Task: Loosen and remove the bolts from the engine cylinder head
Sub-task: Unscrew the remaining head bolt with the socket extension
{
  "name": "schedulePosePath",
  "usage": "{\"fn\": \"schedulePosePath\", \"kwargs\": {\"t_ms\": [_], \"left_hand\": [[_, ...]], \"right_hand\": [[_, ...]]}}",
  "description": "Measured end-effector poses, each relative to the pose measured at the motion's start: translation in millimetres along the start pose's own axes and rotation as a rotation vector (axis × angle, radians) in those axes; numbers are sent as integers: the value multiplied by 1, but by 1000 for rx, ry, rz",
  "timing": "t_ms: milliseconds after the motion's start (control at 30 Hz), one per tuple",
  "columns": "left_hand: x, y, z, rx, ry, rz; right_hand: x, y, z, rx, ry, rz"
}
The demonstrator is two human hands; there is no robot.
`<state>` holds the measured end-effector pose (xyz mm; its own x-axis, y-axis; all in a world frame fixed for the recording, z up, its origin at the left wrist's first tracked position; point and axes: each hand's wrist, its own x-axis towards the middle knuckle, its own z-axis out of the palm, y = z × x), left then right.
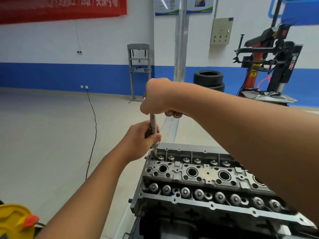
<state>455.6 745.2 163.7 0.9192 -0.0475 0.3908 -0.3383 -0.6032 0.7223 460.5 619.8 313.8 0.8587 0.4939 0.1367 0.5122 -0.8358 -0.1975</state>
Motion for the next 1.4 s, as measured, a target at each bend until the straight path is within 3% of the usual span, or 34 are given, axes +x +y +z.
{"fn": "schedulePosePath", "kwargs": {"t_ms": [233,867,1067,1167,1300,1400], "left_hand": [[-2,-7,-7,10,10,-15],[-21,-14,-11,-392,22,-40],[-24,-16,-4,-380,60,-28],[-25,-17,4,-358,105,-22],[-22,-15,7,-290,84,-64],[-19,-7,5,-288,100,-50]], "right_hand": [[3,-3,-4,-42,-2,-32],[14,-40,24,-214,147,-173],[7,-46,14,-200,37,-84],[7,-43,12,-34,31,-68],[7,-42,19,-241,62,15],[13,-34,21,-247,89,36]]}}
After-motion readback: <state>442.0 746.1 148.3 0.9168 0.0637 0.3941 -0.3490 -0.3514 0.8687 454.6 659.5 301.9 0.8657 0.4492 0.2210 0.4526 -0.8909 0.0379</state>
